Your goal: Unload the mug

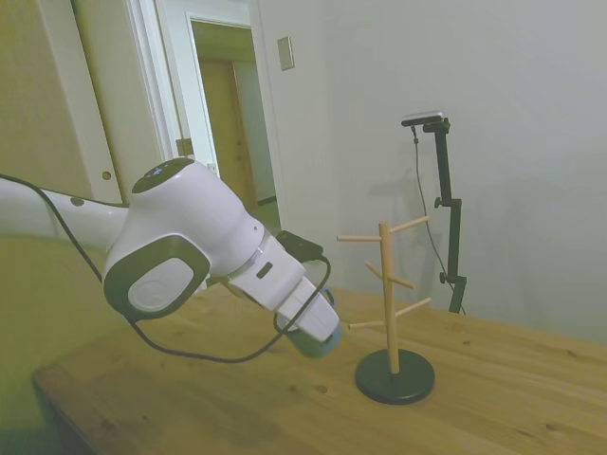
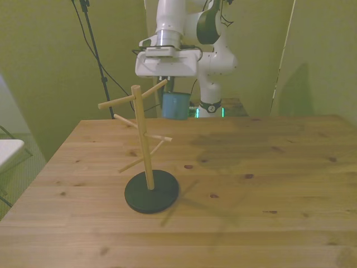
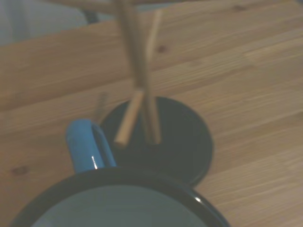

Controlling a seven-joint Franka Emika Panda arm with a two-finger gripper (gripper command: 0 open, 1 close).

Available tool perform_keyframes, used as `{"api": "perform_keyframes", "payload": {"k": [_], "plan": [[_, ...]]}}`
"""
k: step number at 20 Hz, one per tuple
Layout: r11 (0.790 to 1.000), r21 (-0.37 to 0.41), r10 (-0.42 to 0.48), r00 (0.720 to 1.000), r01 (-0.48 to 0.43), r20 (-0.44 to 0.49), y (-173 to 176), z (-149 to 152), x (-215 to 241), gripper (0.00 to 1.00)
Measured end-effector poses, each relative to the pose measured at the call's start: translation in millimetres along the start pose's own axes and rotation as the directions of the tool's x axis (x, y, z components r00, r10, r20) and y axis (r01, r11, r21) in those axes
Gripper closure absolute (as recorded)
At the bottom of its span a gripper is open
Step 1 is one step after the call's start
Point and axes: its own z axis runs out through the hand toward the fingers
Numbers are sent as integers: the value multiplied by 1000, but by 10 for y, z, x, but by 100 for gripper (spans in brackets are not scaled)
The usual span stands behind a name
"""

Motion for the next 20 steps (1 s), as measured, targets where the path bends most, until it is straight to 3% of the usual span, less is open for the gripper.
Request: {"api": "perform_keyframes", "payload": {"k": [4,10,16,20], "plan": [[998,-13,-64,994,66,91,-478,199,-409,100],[996,-41,-66,983,74,174,-1122,726,-593,100],[993,-76,-75,972,94,222,-1387,1320,-629,100],[989,-99,-86,963,114,256,-1525,1540,-672,100]]}}
